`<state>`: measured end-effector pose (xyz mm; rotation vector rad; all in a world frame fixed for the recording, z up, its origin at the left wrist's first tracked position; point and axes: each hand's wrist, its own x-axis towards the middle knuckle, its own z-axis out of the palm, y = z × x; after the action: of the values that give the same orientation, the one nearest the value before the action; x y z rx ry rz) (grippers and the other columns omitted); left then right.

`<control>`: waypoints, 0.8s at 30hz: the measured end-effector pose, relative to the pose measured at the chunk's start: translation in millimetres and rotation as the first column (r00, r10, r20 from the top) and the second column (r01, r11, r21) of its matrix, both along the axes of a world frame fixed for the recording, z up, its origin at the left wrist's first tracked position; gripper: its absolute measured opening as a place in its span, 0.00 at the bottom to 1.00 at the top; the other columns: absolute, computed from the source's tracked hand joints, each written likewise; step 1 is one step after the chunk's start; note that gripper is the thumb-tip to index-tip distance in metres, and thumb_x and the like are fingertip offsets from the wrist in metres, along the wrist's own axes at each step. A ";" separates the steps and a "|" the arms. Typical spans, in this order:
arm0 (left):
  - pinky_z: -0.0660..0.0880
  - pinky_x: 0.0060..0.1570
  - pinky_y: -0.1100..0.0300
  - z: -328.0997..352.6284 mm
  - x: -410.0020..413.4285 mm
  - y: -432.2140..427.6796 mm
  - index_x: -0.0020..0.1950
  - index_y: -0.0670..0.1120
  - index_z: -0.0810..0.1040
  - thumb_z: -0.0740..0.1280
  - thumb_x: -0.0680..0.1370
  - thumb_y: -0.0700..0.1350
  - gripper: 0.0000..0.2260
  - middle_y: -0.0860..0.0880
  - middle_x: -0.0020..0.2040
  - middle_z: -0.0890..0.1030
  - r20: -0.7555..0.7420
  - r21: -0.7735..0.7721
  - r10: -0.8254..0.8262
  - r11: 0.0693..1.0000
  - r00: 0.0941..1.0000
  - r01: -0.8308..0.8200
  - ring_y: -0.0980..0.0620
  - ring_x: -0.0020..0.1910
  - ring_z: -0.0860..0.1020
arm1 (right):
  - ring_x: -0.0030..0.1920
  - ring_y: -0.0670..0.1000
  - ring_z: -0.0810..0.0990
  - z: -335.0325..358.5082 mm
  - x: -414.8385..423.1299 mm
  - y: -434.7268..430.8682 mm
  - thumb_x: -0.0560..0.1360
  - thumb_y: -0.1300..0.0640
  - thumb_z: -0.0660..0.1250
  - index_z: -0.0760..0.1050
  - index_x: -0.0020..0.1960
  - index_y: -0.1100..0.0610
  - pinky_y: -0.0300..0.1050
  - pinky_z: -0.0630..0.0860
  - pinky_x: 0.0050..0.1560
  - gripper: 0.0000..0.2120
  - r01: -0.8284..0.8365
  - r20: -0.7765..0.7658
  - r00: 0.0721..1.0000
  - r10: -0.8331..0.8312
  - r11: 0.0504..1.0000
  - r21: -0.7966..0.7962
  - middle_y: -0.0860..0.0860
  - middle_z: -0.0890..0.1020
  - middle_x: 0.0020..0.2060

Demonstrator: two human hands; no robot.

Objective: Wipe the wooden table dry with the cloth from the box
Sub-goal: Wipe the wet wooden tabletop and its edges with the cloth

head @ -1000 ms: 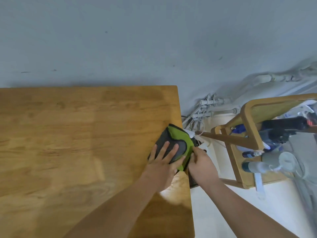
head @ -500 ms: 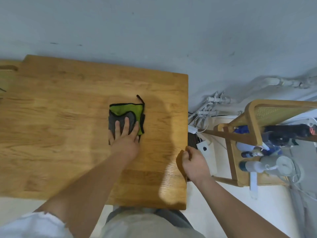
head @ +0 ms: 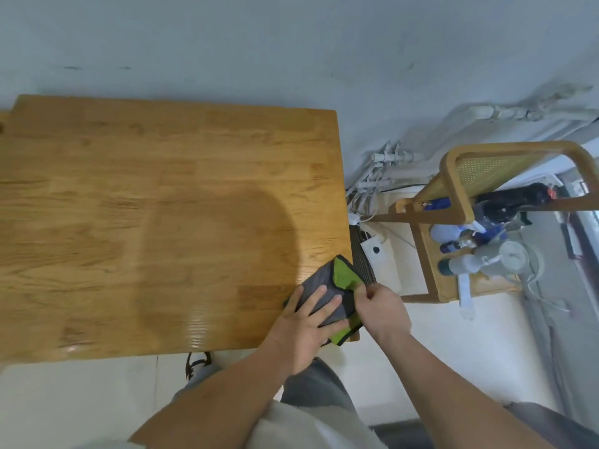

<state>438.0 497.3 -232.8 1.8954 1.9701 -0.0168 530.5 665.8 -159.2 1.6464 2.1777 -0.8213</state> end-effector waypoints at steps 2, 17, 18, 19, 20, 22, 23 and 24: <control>0.59 0.75 0.31 -5.1 -14.8 -28.6 0.78 0.63 0.65 0.67 0.80 0.55 0.27 0.49 0.84 0.58 -0.011 0.019 -0.009 1.000 1.000 0.009 0.40 0.83 0.53 | 0.44 0.58 0.81 -1.3 -10.4 -25.8 0.82 0.42 0.56 0.76 0.41 0.53 0.51 0.80 0.47 0.20 0.003 -0.020 1.000 -0.003 1.000 0.009 0.53 0.83 0.40; 0.59 0.76 0.34 10.5 -212.2 -362.7 0.83 0.63 0.52 0.48 0.84 0.59 0.26 0.52 0.85 0.48 -0.091 -0.139 0.527 0.834 0.845 -0.535 0.44 0.84 0.46 | 0.54 0.56 0.79 5.1 -199.2 -302.6 0.84 0.43 0.53 0.79 0.59 0.53 0.48 0.75 0.49 0.20 -0.633 -0.019 0.770 0.638 0.766 0.111 0.52 0.81 0.50; 0.59 0.76 0.35 11.1 -221.6 -378.4 0.83 0.64 0.50 0.46 0.84 0.59 0.26 0.53 0.85 0.47 -0.096 -0.149 0.570 0.802 0.816 -0.578 0.44 0.84 0.45 | 0.53 0.55 0.78 7.5 -209.2 -314.4 0.84 0.43 0.53 0.78 0.59 0.52 0.47 0.75 0.47 0.19 -0.645 -0.047 0.759 0.649 0.760 0.075 0.52 0.80 0.49; 0.56 0.78 0.36 10.9 -230.6 -391.0 0.83 0.66 0.47 0.46 0.85 0.59 0.25 0.54 0.85 0.44 -0.091 -0.151 0.617 0.767 0.782 -0.623 0.45 0.84 0.43 | 0.51 0.55 0.78 7.8 -217.0 -324.0 0.84 0.43 0.54 0.78 0.59 0.52 0.46 0.73 0.44 0.19 -0.649 -0.077 0.756 0.651 0.759 0.042 0.51 0.79 0.47; 0.52 0.79 0.38 8.7 -238.8 -400.9 0.82 0.67 0.42 0.46 0.86 0.59 0.25 0.55 0.84 0.40 -0.092 -0.148 0.674 0.719 0.733 -0.679 0.46 0.83 0.39 | 0.49 0.54 0.77 8.7 -223.0 -331.6 0.84 0.42 0.54 0.78 0.59 0.51 0.46 0.72 0.42 0.18 -0.646 -0.099 0.759 0.643 0.763 0.005 0.50 0.78 0.46; 0.46 0.80 0.40 7.9 -253.1 -412.0 0.80 0.67 0.37 0.46 0.86 0.59 0.25 0.55 0.83 0.35 -0.115 -0.160 0.817 0.546 0.565 -0.823 0.47 0.82 0.34 | 0.44 0.52 0.78 11.1 -232.6 -342.5 0.83 0.41 0.55 0.77 0.60 0.51 0.45 0.71 0.39 0.18 -0.625 -0.131 0.778 0.614 0.777 -0.076 0.48 0.79 0.46; 0.44 0.80 0.40 9.0 -257.6 -412.6 0.81 0.66 0.36 0.46 0.86 0.59 0.26 0.55 0.83 0.34 -0.129 -0.166 0.875 0.445 0.467 -0.880 0.46 0.82 0.34 | 0.41 0.50 0.79 12.2 -235.6 -346.1 0.83 0.41 0.56 0.77 0.60 0.50 0.43 0.70 0.36 0.18 -0.610 -0.146 0.791 0.594 0.784 -0.111 0.48 0.81 0.45; 0.43 0.80 0.40 9.7 -259.8 -409.7 0.81 0.65 0.37 0.45 0.86 0.59 0.26 0.54 0.84 0.34 -0.134 -0.174 0.914 0.360 0.384 -0.917 0.45 0.82 0.35 | 0.38 0.47 0.78 14.0 -237.3 -349.0 0.83 0.41 0.57 0.77 0.59 0.50 0.42 0.69 0.34 0.16 -0.592 -0.161 0.805 0.571 0.793 -0.144 0.48 0.82 0.44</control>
<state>178.2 87.6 -223.1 0.3986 2.6251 0.0681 293.1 316.8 -145.2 0.7628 2.3885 -0.8971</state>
